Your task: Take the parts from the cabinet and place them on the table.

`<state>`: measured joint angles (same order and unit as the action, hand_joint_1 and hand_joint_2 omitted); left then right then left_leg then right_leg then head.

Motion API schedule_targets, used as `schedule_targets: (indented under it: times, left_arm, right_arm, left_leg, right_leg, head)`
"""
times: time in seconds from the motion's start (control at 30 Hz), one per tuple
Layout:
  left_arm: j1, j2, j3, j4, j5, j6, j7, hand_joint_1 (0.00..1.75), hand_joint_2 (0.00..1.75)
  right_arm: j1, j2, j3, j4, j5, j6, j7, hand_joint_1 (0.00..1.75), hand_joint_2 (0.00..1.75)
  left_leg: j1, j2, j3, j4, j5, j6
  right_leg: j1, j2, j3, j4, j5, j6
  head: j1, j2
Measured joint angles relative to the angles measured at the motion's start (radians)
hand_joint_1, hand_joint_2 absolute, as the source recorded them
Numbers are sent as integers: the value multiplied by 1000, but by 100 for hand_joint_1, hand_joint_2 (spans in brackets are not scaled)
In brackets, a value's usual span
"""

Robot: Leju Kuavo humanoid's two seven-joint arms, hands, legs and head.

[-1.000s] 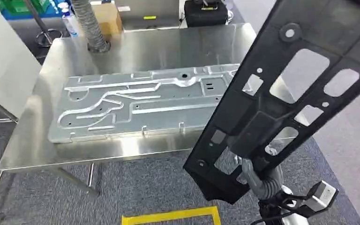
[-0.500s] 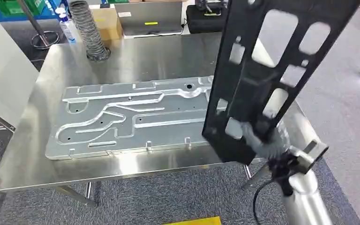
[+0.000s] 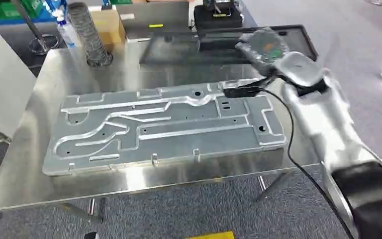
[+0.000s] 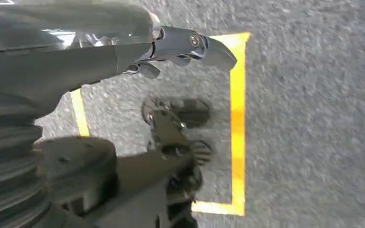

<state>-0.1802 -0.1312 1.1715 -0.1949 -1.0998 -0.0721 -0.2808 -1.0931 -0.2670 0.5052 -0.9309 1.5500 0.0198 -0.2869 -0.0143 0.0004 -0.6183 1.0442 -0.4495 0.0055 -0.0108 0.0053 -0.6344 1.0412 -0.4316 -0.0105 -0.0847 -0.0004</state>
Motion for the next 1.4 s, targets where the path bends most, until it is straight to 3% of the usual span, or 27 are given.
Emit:
schedule_targets:
  times: [0.03, 0.13, 0.17, 0.2, 0.27, 0.3, 0.33, 0.47, 0.53, 0.57, 0.6, 0.67, 0.7, 0.73, 0.83, 0.87, 0.97, 1.0, 1.03, 1.07, 1.13, 1.2, 1.23, 1.27, 1.33, 1.37, 1.4]
  left_arm:
    - [1, -1, -1, 0, 2, 1, -5, 0, 175]
    - [8, -5, -2, 0, 5, 10, -4, 0, 175]
    - [14, -6, -2, 0, 5, 11, -4, 0, 175]
    - [19, -6, -2, 0, 5, 13, -3, 0, 175]
    - [24, -6, -2, 0, 6, 13, -3, 0, 175]
    - [24, -5, -2, 0, 8, 14, -3, 0, 175]
    - [27, -5, -2, 0, 8, 14, -3, 0, 175]
    - [36, -3, -2, 0, 7, 16, -14, 0, 175]
    - [35, -4, -4, 0, 3, 16, -19, 0, 175]
    - [34, -4, -5, 0, 3, 16, -19, 0, 175]
    - [32, -4, -5, 0, 6, 18, -22, 0, 0]
    - [32, -4, -4, 0, 21, 23, -23, 0, 0]
    - [34, -4, -3, 0, 23, 24, -18, 0, 0]
    - [34, -4, -3, 0, 25, 25, -12, 0, 0]
    - [32, -5, -2, 0, 32, 34, 14, 0, 0]
    - [31, -6, 3, 0, 37, 33, 31, 0, 0]
    - [32, -6, 9, 0, 43, 21, 54, 0, 0]
    - [32, -5, 10, 0, 43, 17, 56, 0, 0]
    - [33, -4, 11, 0, 43, 13, 57, 0, 0]
    - [35, -4, 11, 0, 43, 10, 58, 0, 0]
    - [34, -4, 12, 0, 43, 6, 58, 0, 0]
    - [35, -5, 13, 0, 43, 5, 59, 0, 0]
    - [35, -5, 13, 0, 42, 3, 59, 0, 0]
    - [35, -4, 13, 0, 42, 1, 59, 0, 0]
    - [32, -4, 13, 0, 40, -1, 59, 0, 0]
    - [29, -5, 13, 0, 40, -2, 59, 0, 0]
    - [29, -6, 13, 0, 39, -4, 58, 0, 0]
  right_arm:
    - [-13, 34, 41, 79, -42, -26, 0, 164, 175]
    - [-14, 83, 121, 244, -297, -78, 1, 164, 175]
    - [-10, 93, 138, 278, -330, -88, 1, 164, 175]
    - [-7, 109, 154, 310, -340, -95, 1, 164, 175]
    - [-6, 124, 186, 361, -343, -95, -1, 164, 175]
    - [-7, 132, 196, 379, -345, -94, -1, 0, 0]
    - [-7, 135, 204, 396, -349, -91, -1, 0, 0]
    - [-19, 149, 226, 436, -389, -88, -19, 0, 0]
    - [-27, 151, 233, 447, -399, -87, -21, 0, 0]
    - [-35, 152, 236, 451, -399, -87, -21, 0, 0]
    - [-40, 154, 240, 457, -405, -87, -25, 0, 0]
    - [-37, 154, 246, 469, -419, -83, -31, 0, 0]
    - [-36, 154, 250, 474, -426, -82, -32, 0, 0]
    - [-37, 154, 255, 476, -433, -82, -32, 0, 0]
    - [-50, 156, 263, 476, -458, -73, -35, 0, 0]
    - [-56, 157, 267, 476, -469, -67, -37, 0, 0]
    - [-57, 160, 278, 477, -496, -65, -39, 0, 0]
    - [-57, 160, 281, 477, -501, -66, -40, 0, 0]
    - [-57, 160, 283, 477, -507, -66, -42, 0, 0]
    - [-57, 160, 283, 477, -511, -67, -43, 0, 0]
    - [-57, 161, 289, 477, -516, -67, -45, 0, 0]
    - [-56, 161, 292, 478, -521, -66, -45, 0, 0]
    - [-56, 161, 293, 478, -525, -65, -45, 0, 0]
    - [-56, 161, 293, 478, -527, -64, -45, 0, 0]
    - [-57, 161, 294, 478, -532, -66, -42, 0, 0]
    - [-59, 161, 294, 477, -536, -67, -40, 0, 0]
    - [-59, 158, 294, 476, -540, -68, -36, 0, 0]
  left_leg:
    - [1, -2, -6, 26, -19, -11]
    - [12, -1, -111, 232, -106, -30]
    - [15, -1, -142, 282, -112, -33]
    - [17, -1, -150, 281, -94, -34]
    - [18, -1, -103, 155, 1, -31]
    - [18, -1, -65, 63, 52, -27]
    - [17, -3, -41, 6, 62, -20]
    - [7, -2, -32, -16, 46, 0]
    - [15, -1, -18, -36, 53, 13]
    - [15, -1, -16, -37, 52, 20]
    - [13, -1, -15, -37, 50, 26]
    - [12, -3, -11, -36, 47, 31]
    - [12, -5, -9, -35, 47, 31]
    - [12, -6, -8, -33, 45, 31]
    - [11, -7, -5, -19, 37, 23]
    - [2, -8, -10, -9, 33, 18]
    - [7, -6, -11, -13, 38, 7]
    - [2, -8, -12, -14, 39, 1]
    - [6, -8, -16, -3, 19, -5]
    - [7, -6, -26, 34, -21, -13]
    - [17, -6, -80, 193, -116, -22]
    - [25, -6, -109, 296, -157, -31]
    - [28, -6, -92, 280, -146, -36]
    - [31, -6, -50, 215, -116, -39]
    - [40, -6, 71, 22, -48, -47]
    - [38, -11, 90, -25, -68, -47]
    - [31, -18, 84, -24, -47, -32]
  right_leg:
    - [0, -7, 8, -7, 1, -3]
    - [1, -18, 12, -9, -3, -9]
    - [1, -18, 12, -9, -5, -10]
    - [0, -17, 14, -8, -8, -10]
    - [0, -17, 24, -8, -16, -6]
    - [0, -17, 31, -8, -21, -4]
    - [0, -18, 33, -11, -25, 1]
    - [0, -14, 25, -14, -21, 20]
    - [0, -12, 19, 9, -41, 30]
    - [0, -11, -4, 59, -69, 33]
    - [-1, -10, -43, 138, -105, 34]
    - [-2, -9, -122, 287, -156, 38]
    - [-2, -9, -140, 309, -149, 40]
    - [-2, -9, -131, 279, -119, 39]
    - [-1, -9, -13, 32, 9, 27]
    - [6, -9, 0, -2, 3, 25]
    - [7, -7, -4, 0, 8, 17]
    - [0, -8, -4, -10, 14, 9]
    - [-4, -12, -1, -17, 21, 3]
    - [-5, -12, -3, -20, 26, -3]
    - [-6, -13, -14, -19, 34, -4]
    - [-7, -13, -26, -18, 44, 0]
    - [-10, -13, -32, -18, 49, 4]
    - [-14, -12, -38, -16, 54, 9]
    - [-22, -12, -47, -12, 63, 22]
    - [-21, -11, -49, -12, 69, 31]
    - [-19, -10, -51, -12, 75, 40]
  head:
    - [1, 0]
    - [0, 0]
    - [0, 0]
    - [0, 0]
    - [0, 0]
    - [0, 0]
    - [1, 0]
    - [0, 0]
    - [1, 0]
    - [1, 0]
    - [1, 0]
    - [1, 0]
    - [1, 0]
    - [1, 0]
    - [1, 0]
    - [1, 0]
    - [0, 0]
    - [0, 0]
    - [1, 0]
    - [0, 0]
    - [0, 0]
    - [0, 0]
    - [0, 0]
    - [0, 0]
    - [0, 0]
    - [0, 0]
    - [1, 0]
